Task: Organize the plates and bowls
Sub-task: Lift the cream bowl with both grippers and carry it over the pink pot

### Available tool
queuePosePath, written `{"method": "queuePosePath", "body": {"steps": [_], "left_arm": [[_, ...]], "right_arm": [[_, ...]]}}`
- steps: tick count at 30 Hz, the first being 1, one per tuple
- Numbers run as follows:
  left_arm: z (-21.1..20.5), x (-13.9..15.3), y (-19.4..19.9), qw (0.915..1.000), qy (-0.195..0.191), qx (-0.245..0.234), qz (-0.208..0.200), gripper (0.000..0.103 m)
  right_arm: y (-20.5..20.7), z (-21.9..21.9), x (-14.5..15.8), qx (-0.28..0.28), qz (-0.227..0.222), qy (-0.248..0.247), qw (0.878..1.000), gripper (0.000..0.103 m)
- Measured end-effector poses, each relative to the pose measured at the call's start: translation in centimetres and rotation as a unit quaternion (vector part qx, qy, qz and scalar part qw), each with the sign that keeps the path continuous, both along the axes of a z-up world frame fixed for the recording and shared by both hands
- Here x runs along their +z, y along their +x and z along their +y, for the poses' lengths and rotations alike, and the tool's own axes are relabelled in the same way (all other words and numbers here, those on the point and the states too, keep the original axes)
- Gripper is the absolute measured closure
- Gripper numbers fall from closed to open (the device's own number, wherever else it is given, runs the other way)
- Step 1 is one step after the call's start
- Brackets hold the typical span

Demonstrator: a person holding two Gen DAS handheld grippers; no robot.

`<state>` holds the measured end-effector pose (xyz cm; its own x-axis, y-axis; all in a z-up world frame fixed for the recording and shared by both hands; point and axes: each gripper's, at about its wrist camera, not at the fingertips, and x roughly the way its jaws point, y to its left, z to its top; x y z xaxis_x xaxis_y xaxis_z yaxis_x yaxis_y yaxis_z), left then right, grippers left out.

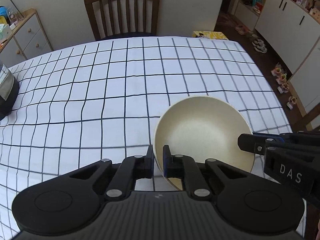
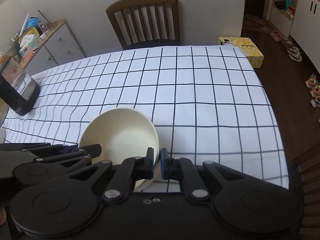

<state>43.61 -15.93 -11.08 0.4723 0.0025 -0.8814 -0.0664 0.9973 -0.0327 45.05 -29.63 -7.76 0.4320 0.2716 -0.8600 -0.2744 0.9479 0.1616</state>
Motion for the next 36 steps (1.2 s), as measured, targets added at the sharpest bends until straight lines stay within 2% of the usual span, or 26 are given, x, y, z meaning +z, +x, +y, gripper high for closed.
{"method": "queuePosePath", "body": {"steps": [23,36], "left_arm": [[-1.7,10.0,-13.1,0.9968,0.0,-0.076,-0.027,0.096],[-3.0,11.3,-21.1,0.9905,0.008,-0.135,-0.027,0.095]], "right_arm": [[-14.0,-1.9,9.1,-0.053,-0.038,0.002,0.998,0.096],[-22.6,-2.9,10.7,-0.082,-0.035,0.005,0.996,0.095]]}}
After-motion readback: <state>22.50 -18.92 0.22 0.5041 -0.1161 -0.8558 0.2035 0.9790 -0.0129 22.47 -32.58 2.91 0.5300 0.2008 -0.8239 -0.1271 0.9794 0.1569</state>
